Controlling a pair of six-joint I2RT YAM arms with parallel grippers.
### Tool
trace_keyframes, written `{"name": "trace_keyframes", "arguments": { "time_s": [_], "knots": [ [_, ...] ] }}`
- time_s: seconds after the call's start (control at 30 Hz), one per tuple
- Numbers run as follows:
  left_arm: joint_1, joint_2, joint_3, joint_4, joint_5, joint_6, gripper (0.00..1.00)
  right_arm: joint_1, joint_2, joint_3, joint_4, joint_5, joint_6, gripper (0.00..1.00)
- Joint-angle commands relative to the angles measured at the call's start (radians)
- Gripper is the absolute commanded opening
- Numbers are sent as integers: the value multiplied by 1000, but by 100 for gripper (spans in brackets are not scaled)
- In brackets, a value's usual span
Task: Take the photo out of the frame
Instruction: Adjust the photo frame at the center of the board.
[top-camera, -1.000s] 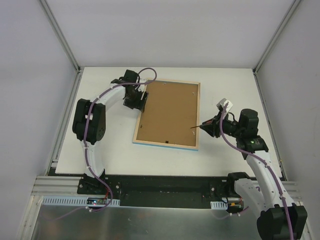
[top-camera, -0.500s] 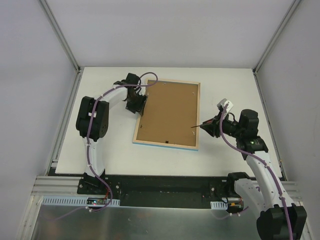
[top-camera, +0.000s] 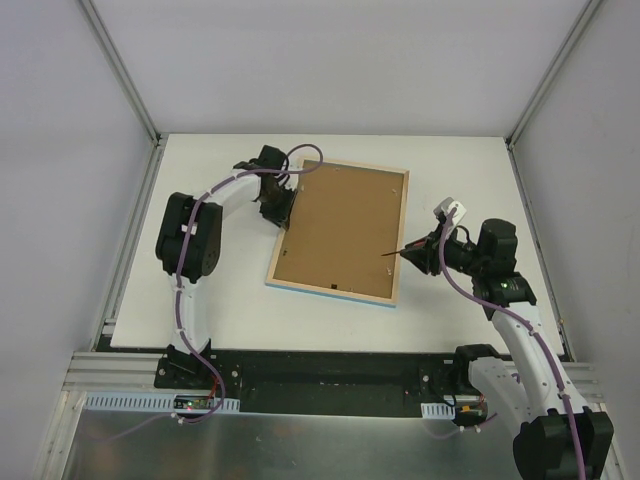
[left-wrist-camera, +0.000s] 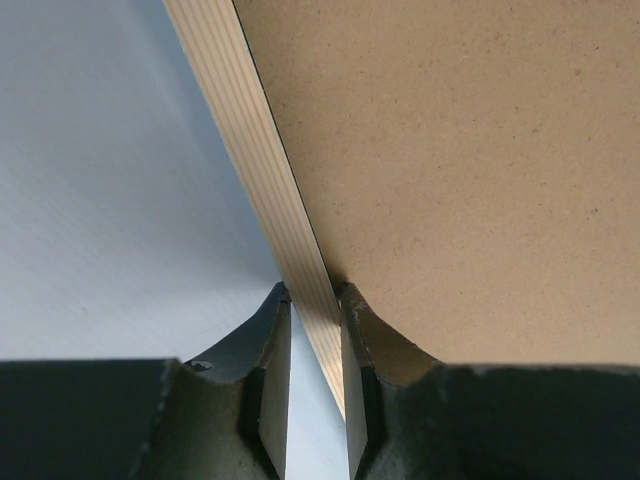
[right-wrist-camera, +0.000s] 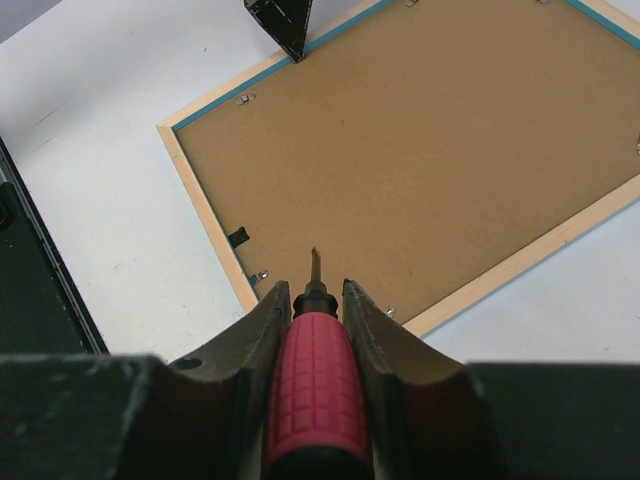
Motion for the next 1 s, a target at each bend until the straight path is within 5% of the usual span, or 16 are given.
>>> {"name": "trace_keyframes", "arguments": {
  "time_s": [0.0,0.5,0.6,0.77,0.97],
  "knots": [
    [-59,30,48,-18,49,56,8,-7,-15,0,53,-36,-16,1],
    [-135,223,402,-51,-42,118,6,-7,1,-3,55,-34,-17,1],
    [-148,248,450,-59,-79,129,19,-7,-2,-3,55,-34,-17,1],
    [-150,219,453,-59,-84,110,53,-5,5,-6,56,-39,-17,1],
    [-150,115,381,-59,-56,83,65,-7,-9,-8,59,-41,-17,1]
  ]
}}
